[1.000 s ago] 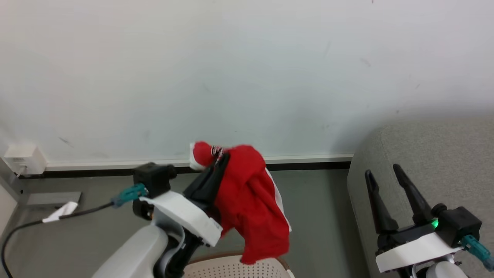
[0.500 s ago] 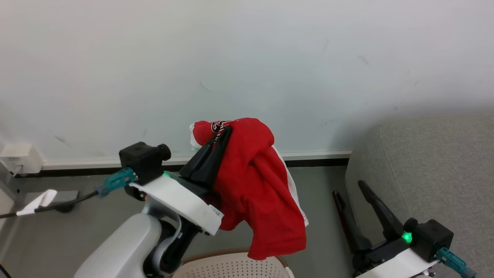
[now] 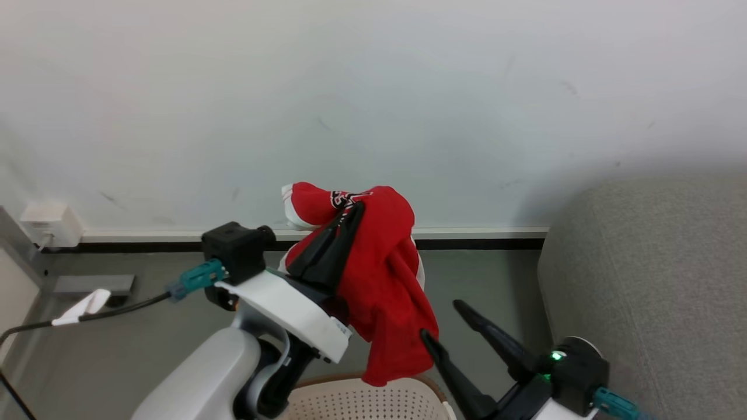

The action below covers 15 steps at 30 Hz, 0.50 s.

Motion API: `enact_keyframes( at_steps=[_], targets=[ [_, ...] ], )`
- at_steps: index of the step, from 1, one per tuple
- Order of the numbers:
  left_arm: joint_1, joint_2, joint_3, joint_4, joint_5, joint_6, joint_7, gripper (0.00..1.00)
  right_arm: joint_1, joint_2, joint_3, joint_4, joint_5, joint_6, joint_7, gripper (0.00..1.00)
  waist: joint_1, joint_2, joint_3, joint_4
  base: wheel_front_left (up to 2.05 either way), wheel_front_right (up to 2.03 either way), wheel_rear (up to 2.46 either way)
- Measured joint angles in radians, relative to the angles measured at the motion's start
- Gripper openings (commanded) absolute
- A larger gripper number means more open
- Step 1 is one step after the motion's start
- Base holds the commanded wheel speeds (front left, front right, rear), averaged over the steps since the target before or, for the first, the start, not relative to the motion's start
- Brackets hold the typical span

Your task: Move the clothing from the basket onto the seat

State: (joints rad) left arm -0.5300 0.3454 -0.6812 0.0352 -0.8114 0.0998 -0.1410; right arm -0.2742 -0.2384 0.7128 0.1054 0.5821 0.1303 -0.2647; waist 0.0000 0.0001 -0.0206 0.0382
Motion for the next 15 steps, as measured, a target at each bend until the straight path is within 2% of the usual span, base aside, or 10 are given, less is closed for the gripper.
enact_keyframes(
  at_steps=[11,15],
  targets=[
    [-0.014,-0.067,-0.063,0.057,0.000,-0.030,0.000,0.00,-0.149,0.032,0.175,0.181,0.027,0.000,0.000,1.00,0.0000,0.0000,-0.004,0.081,0.00,0.00,0.00],
    [-0.016,-0.089,-0.082,0.069,0.000,-0.040,0.001,0.00,-0.188,0.050,0.194,0.255,0.016,0.000,0.000,1.00,0.0000,0.0000,-0.006,0.114,0.00,0.00,0.00]
  ],
)
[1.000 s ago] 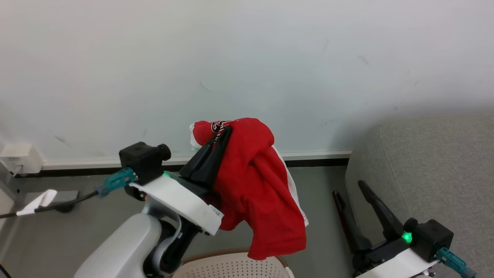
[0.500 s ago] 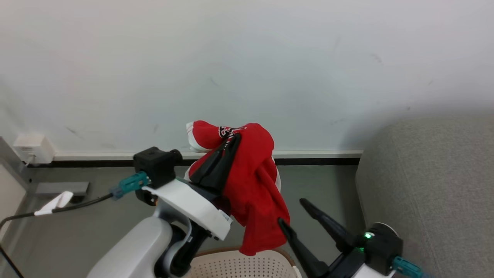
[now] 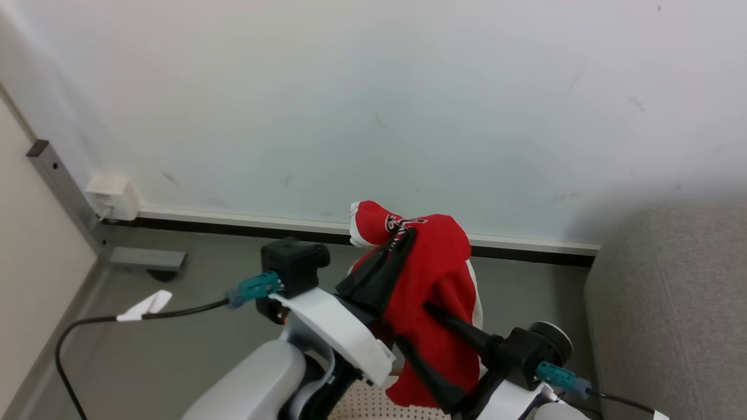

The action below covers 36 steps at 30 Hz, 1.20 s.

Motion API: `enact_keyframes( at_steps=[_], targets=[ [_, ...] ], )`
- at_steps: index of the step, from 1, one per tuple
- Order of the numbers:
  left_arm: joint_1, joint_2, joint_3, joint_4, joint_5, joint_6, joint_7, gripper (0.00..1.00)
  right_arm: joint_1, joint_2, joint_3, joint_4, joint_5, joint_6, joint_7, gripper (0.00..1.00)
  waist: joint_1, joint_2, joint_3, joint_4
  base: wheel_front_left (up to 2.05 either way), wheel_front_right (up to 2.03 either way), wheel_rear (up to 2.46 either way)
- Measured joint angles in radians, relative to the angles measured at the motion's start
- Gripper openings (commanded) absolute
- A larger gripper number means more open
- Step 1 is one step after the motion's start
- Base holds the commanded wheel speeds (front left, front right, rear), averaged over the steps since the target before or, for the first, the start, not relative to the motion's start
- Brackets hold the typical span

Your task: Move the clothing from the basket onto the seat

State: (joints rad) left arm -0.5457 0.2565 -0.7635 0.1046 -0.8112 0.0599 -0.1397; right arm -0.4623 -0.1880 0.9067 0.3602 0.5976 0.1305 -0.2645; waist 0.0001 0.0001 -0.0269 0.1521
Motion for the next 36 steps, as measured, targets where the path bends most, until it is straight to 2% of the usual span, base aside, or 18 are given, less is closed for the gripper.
enact_keyframes(
  at_steps=[7,13,14,16,25,36],
  targets=[
    [0.000,-0.040,-0.041,0.012,-0.001,-0.017,0.011,0.00,-0.047,0.037,-0.008,0.114,-0.023,0.000,0.000,1.00,0.0000,0.0000,-0.002,0.056,0.00,0.00,0.00],
    [0.002,-0.054,-0.058,0.026,-0.008,-0.024,0.016,0.00,-0.067,0.064,-0.040,0.160,-0.052,0.000,0.000,0.98,0.0000,0.0000,-0.001,0.093,0.00,0.00,0.00],
    [0.002,-0.055,-0.058,0.028,-0.009,-0.024,0.016,0.00,-0.067,0.065,-0.040,0.165,-0.053,0.000,0.000,0.59,0.0000,0.0000,0.000,0.096,0.00,0.00,0.00],
    [0.002,-0.057,-0.058,0.032,-0.014,-0.024,0.015,0.00,-0.067,0.067,-0.043,0.176,-0.061,0.000,0.000,0.00,0.0000,0.0000,0.001,0.102,0.00,0.00,0.00],
    [0.015,-0.043,-0.032,0.055,-0.026,-0.013,-0.002,0.00,-0.054,0.060,-0.075,0.138,-0.061,0.000,0.000,0.00,0.0000,0.0000,0.004,0.098,0.00,0.00,0.00],
    [0.040,-0.013,-0.018,0.077,-0.034,0.000,-0.012,0.00,0.029,0.024,-0.181,-0.008,-0.098,0.000,0.000,0.00,0.0000,0.0000,-0.001,0.063,0.00,0.00,0.00]
  ],
)
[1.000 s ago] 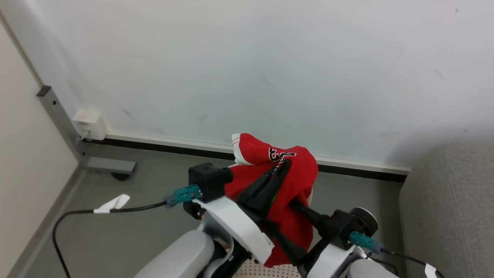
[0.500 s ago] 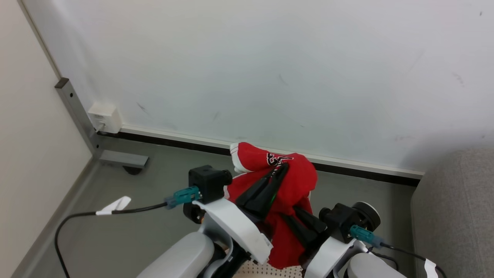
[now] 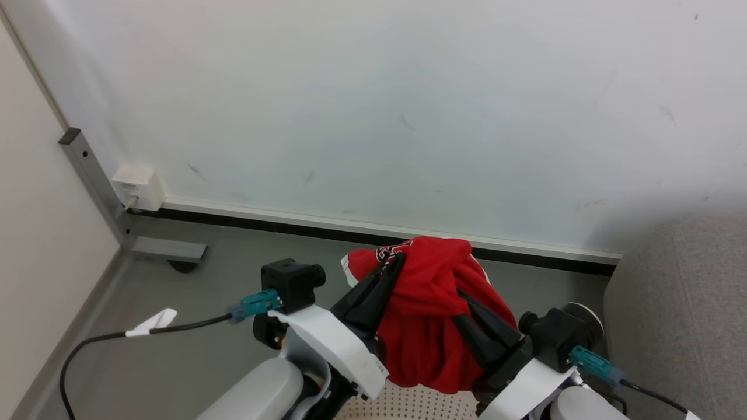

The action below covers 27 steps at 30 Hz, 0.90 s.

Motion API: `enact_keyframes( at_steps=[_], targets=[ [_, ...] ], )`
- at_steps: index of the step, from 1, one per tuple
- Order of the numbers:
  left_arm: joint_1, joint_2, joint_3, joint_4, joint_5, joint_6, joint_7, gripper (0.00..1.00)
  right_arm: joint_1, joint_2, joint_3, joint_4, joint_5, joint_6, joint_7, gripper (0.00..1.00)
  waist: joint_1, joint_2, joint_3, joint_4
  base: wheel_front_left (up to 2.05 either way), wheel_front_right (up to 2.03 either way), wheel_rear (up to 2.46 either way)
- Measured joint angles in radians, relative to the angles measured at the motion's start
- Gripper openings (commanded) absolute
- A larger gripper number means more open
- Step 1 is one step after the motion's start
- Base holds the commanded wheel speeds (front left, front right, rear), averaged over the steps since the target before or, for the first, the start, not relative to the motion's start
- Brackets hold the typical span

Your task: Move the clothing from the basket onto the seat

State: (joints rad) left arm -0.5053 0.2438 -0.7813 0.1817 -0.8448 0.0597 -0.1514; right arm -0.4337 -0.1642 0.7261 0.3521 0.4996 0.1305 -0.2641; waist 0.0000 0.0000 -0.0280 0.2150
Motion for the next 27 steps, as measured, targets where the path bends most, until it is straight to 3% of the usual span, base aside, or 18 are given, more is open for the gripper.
enact_keyframes(
  at_steps=[2,5,6,7,18,27],
  targets=[
    [0.001,0.000,-0.002,-0.001,0.000,0.000,0.000,0.00,0.011,-0.003,-0.019,-0.014,-0.006,0.000,0.000,0.00,0.0000,0.0000,-0.002,-0.008,0.00,0.00,0.00],
    [0.002,-0.001,-0.004,-0.009,0.000,0.001,0.000,0.64,0.022,-0.012,-0.047,-0.028,-0.016,0.000,0.000,0.00,0.0000,0.0000,-0.004,-0.019,0.00,0.00,0.00],
    [0.003,0.000,-0.005,-0.012,0.000,0.001,-0.001,0.64,0.027,-0.016,-0.054,-0.031,-0.017,0.000,0.000,0.00,0.0000,0.0000,-0.005,-0.023,0.00,0.00,0.00],
    [0.004,0.001,-0.007,-0.017,0.000,-0.002,-0.001,1.00,0.030,-0.020,-0.064,-0.034,-0.022,0.000,0.000,0.00,0.0000,0.0000,-0.005,-0.027,0.00,0.00,0.00],
    [0.018,0.030,-0.039,-0.067,0.034,-0.019,-0.028,1.00,0.051,-0.066,-0.159,-0.070,-0.053,0.000,0.000,0.00,0.0000,0.0000,-0.003,-0.113,0.00,0.00,0.00],
    [0.012,0.054,-0.069,-0.068,0.099,-0.025,-0.054,1.00,0.064,-0.095,-0.247,-0.113,-0.077,0.000,0.000,0.00,0.0000,0.0000,0.012,-0.247,0.00,0.00,0.00]
  ],
)
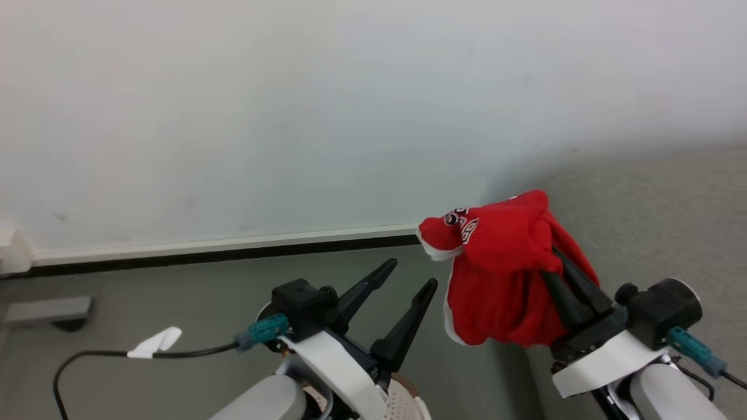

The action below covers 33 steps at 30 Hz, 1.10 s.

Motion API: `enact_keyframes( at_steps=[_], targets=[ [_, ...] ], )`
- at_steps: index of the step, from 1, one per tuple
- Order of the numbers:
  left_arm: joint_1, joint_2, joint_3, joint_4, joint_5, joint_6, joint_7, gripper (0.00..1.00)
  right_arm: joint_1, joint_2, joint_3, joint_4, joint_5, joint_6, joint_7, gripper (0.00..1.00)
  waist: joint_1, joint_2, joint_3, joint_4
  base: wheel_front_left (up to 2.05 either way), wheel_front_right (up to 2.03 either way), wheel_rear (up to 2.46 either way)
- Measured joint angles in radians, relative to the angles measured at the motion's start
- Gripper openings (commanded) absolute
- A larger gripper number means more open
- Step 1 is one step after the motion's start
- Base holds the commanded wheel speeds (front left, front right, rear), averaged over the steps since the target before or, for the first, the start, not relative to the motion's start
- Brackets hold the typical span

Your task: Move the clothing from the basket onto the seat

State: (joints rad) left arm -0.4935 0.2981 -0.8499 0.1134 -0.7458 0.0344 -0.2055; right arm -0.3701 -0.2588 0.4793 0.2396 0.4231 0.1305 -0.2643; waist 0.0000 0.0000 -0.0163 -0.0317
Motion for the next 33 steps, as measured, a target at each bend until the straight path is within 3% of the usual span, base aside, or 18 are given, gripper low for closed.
enact_keyframes(
  at_steps=[20,33],
  targets=[
    [-0.022,0.001,-0.048,0.075,0.096,-0.005,-0.034,1.00,0.027,-0.017,-0.141,-0.078,-0.027,0.000,0.000,0.00,0.0000,0.0000,0.061,-0.311,0.00,0.00,0.00],
    [-0.042,-0.010,-0.054,0.109,0.112,-0.013,-0.044,1.00,0.037,-0.002,-0.181,-0.109,-0.035,0.000,0.000,0.00,0.0000,0.0000,0.113,-0.396,0.00,0.00,0.00]
  ],
)
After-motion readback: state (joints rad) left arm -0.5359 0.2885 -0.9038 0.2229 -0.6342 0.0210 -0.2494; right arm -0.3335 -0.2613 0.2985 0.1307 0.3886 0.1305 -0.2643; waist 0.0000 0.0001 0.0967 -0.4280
